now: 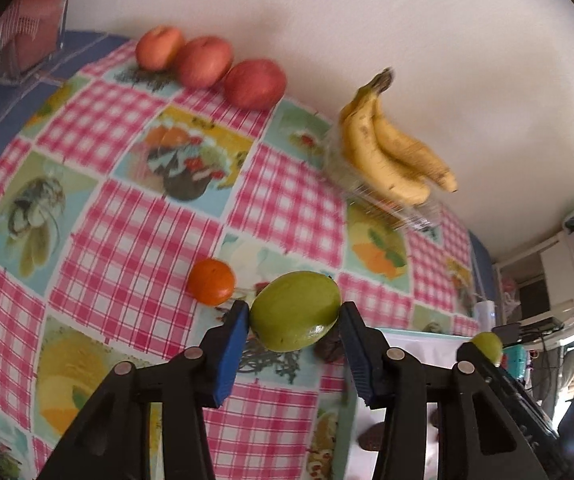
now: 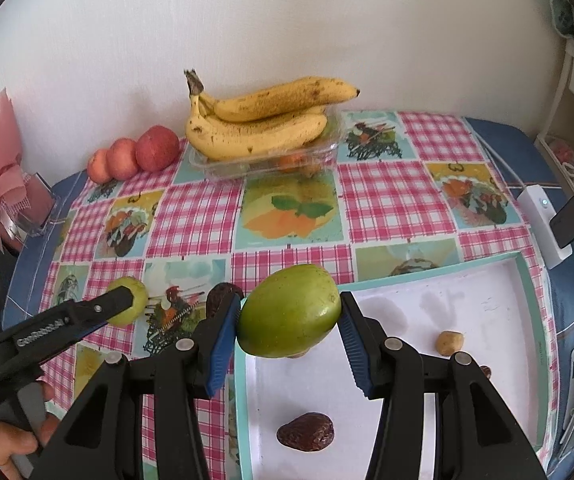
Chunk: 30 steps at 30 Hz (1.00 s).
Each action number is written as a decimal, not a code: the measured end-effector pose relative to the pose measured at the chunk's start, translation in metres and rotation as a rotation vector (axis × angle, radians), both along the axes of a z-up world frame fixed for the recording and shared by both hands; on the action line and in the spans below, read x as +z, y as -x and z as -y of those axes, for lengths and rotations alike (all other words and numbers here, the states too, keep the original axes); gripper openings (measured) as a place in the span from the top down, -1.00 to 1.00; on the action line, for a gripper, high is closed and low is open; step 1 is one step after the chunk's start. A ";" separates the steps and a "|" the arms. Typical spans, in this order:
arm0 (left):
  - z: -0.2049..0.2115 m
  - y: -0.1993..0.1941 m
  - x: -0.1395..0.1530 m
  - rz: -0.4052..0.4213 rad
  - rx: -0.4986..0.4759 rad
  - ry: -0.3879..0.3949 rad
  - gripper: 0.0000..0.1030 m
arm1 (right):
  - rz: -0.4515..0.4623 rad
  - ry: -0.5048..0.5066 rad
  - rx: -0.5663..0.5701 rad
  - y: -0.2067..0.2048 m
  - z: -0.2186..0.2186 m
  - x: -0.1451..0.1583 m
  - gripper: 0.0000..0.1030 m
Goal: Organize fruits
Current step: 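Carry both green fruits into the white tray and open both tools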
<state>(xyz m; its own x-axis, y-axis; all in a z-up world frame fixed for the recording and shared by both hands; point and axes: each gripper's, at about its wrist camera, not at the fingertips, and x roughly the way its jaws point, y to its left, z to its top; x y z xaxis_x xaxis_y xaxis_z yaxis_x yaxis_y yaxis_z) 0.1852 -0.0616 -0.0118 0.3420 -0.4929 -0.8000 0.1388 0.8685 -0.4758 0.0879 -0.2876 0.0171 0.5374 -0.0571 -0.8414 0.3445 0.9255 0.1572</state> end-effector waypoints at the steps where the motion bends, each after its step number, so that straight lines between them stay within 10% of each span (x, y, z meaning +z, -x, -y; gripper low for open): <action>1: 0.001 0.002 0.004 0.006 -0.003 0.003 0.04 | 0.008 0.002 -0.004 0.002 0.001 0.003 0.00; 30: 0.076 0.039 0.037 0.068 -0.175 0.007 0.04 | 0.006 -0.024 -0.144 0.037 0.062 0.004 0.00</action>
<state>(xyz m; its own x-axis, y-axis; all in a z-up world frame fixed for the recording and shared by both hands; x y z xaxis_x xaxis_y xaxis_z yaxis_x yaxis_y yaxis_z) 0.1465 -0.1371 0.0250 0.3040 -0.5549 -0.7744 0.3194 0.8252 -0.4659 0.0509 -0.3500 0.0212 0.5299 -0.1141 -0.8403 0.4728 0.8623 0.1811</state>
